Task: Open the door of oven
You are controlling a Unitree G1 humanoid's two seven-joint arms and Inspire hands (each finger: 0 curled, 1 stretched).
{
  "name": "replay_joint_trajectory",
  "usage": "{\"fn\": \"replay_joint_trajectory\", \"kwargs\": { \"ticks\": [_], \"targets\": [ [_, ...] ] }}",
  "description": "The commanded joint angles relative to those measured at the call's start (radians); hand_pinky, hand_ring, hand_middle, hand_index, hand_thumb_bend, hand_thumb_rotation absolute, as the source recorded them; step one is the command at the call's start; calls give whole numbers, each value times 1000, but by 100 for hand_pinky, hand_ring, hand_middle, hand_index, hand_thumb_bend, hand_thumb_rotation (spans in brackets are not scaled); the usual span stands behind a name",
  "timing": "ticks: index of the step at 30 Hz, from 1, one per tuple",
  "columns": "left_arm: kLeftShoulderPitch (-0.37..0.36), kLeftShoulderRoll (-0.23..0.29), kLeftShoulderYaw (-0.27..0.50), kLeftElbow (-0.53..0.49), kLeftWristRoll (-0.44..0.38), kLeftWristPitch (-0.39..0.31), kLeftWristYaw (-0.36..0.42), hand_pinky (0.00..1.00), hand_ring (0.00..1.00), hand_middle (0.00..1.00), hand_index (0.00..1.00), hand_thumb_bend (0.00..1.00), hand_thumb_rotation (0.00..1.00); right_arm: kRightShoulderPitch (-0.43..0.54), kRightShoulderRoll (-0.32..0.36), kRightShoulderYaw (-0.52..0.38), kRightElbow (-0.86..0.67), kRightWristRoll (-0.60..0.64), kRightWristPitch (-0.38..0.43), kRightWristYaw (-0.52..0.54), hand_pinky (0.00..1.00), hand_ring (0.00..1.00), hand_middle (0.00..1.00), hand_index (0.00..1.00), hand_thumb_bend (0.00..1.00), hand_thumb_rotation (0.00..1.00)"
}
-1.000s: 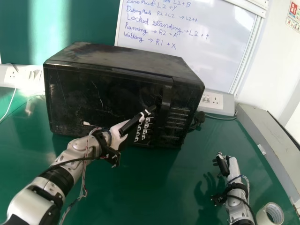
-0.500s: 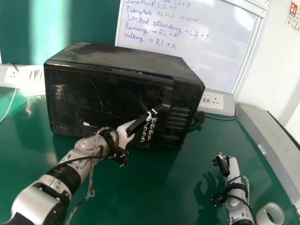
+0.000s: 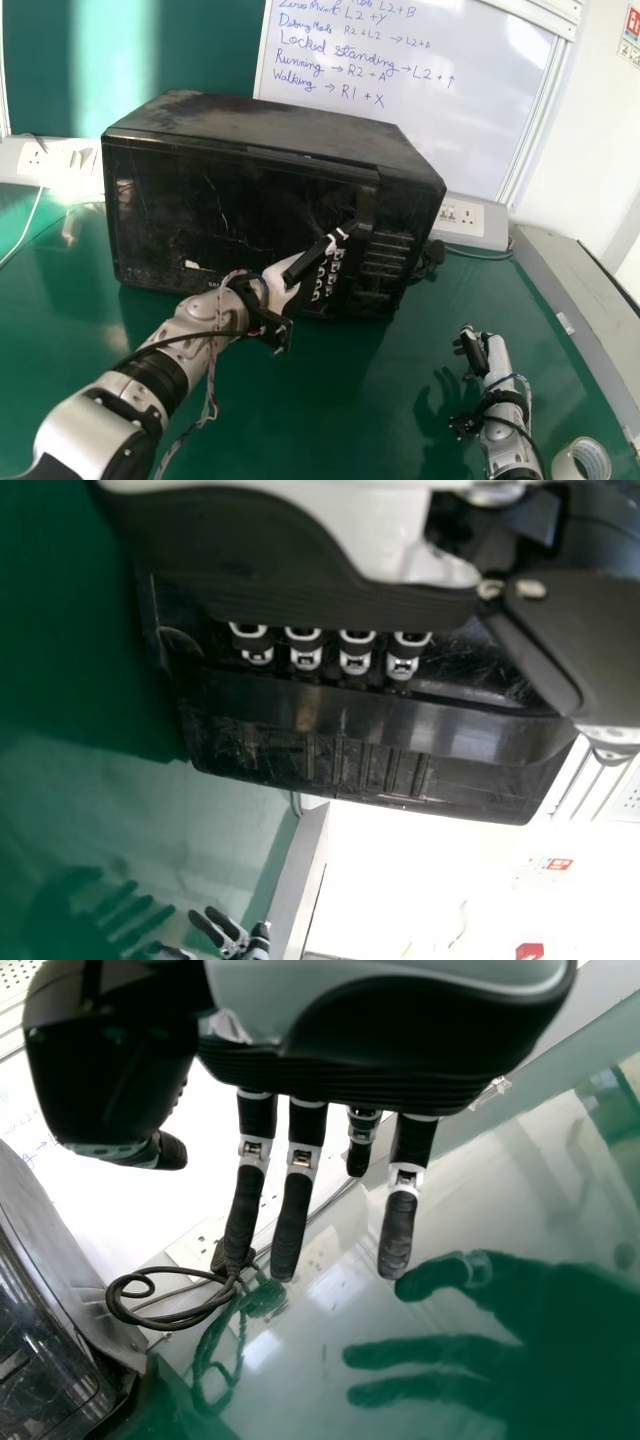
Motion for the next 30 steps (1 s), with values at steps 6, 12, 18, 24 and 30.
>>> {"fn": "replay_joint_trajectory", "kwargs": {
  "ticks": [6,12,18,24,30],
  "targets": [
    [-48,-51,28,19,-5,3,-1,90,100,100,100,100,88,-3,2,-4,9,2,-2,3,36,42,49,49,52,14],
    [-57,-64,30,31,7,0,14,84,97,100,100,100,88,-3,4,-10,8,9,-3,6,35,41,48,49,52,14],
    [-62,-73,25,37,30,-16,11,76,90,99,100,100,91,-4,4,-11,9,9,0,9,34,40,47,48,52,14],
    [-68,-82,27,40,35,-15,5,71,80,88,96,100,91,-6,5,-8,9,6,6,5,35,41,48,49,52,14],
    [-73,-83,23,42,41,-19,-16,60,70,78,85,99,92,-4,5,-12,8,10,-4,8,36,42,49,49,52,14]
  ]
}}
